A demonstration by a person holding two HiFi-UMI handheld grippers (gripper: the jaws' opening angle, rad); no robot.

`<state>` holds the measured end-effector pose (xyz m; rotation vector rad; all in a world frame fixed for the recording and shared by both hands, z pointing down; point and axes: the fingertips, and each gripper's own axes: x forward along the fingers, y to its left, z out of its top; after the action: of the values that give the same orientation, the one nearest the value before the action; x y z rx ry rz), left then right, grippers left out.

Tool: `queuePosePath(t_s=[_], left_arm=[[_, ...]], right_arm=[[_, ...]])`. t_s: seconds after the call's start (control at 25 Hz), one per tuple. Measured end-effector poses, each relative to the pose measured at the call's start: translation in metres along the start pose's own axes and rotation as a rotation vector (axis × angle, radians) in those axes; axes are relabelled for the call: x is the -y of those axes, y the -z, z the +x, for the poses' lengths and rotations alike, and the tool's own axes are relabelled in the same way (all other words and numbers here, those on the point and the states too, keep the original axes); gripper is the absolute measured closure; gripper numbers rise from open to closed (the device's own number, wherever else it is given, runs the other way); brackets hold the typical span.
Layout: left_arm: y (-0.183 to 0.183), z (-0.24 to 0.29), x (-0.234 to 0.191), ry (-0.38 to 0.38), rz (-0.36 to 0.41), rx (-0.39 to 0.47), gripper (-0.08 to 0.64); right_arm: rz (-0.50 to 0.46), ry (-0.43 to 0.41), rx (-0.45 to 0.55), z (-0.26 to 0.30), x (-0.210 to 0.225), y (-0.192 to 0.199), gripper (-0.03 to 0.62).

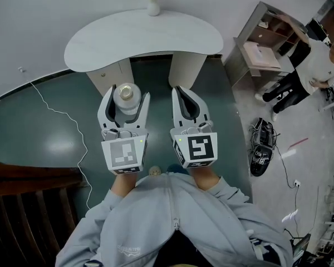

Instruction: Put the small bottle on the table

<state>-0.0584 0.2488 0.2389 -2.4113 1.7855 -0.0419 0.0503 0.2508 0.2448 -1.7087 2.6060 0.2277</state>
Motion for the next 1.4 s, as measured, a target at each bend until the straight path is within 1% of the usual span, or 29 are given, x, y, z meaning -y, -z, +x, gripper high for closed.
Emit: queuePosePath(t_s=[0.32,0.52,0.76,0.88,1.16,1.4], left_arm=[[0.010,0.018,-0.011,-0.004,-0.008,-0.010,0.225],[0.018,0.040,-0.021,-0.011,-0.014,-0.011,0.225],[0.024,0.084,-0.026,-0.010,-0.018,-0.008,0.225],[0.024,0.112,-0.028,-0.017,-0.022,-0.007,0.225],[0.028,0.172,-0.034,-0.045,-0.024,-0.017,0.225],[0.031,0.211,-0.041,-0.069,-0.026,-0.025,0.225]], right_arm=[[0.009,-0.021,-0.003,0.024,0.001,0.009,0.565],[0.010,-0.028,-0.005,0.049,0.008,0.017,0.565],[0.011,-0.032,-0.008,0.087,0.029,0.028,0.565],[0.006,-0.038,-0.014,0.110,0.047,0.031,0.565],[0.010,-0.071,-0.013,0.163,0.081,0.039,0.565],[0.019,-0.097,-0.009,0.202,0.105,0.045,0.565]])
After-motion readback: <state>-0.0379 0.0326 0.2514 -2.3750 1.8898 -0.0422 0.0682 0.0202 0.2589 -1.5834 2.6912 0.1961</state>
